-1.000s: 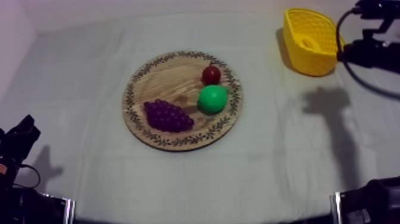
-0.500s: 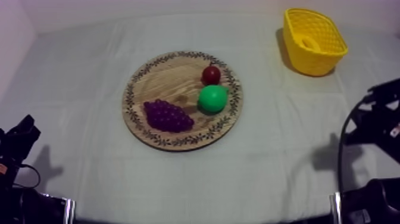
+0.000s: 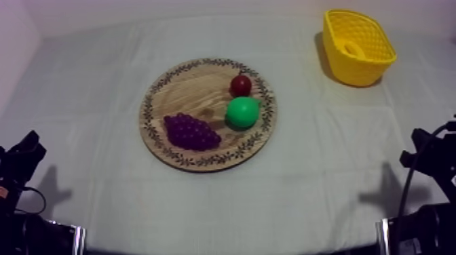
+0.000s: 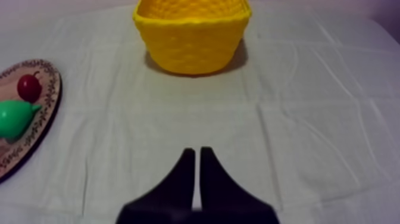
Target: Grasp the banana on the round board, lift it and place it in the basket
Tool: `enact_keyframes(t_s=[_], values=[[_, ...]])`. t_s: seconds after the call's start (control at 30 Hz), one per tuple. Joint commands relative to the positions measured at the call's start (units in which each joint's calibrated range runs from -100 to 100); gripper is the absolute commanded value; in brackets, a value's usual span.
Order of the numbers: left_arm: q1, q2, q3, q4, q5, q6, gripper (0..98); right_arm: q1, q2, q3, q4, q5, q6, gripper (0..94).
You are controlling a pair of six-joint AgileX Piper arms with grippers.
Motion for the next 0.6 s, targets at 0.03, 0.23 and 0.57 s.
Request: enact_keyframes(t_s=[0.03,0.23,0.57], values=[[0.0,0.0,0.0,-0.03,0.0,0.0,0.1,0.3,-0.6,0.0,0.2,0.2,0.7,0.5],[0.0,0.0,0.0,-0.03,0.0,0.0,0.1,0.5,-0.8,0.5,0.0,-2.5,10.6,0.5],[0.0,0.0,0.0,-0.03,0.0,0.0,0.1,2.1,-0.8,0.6,-0.1,-3.4,8.3,0.5]])
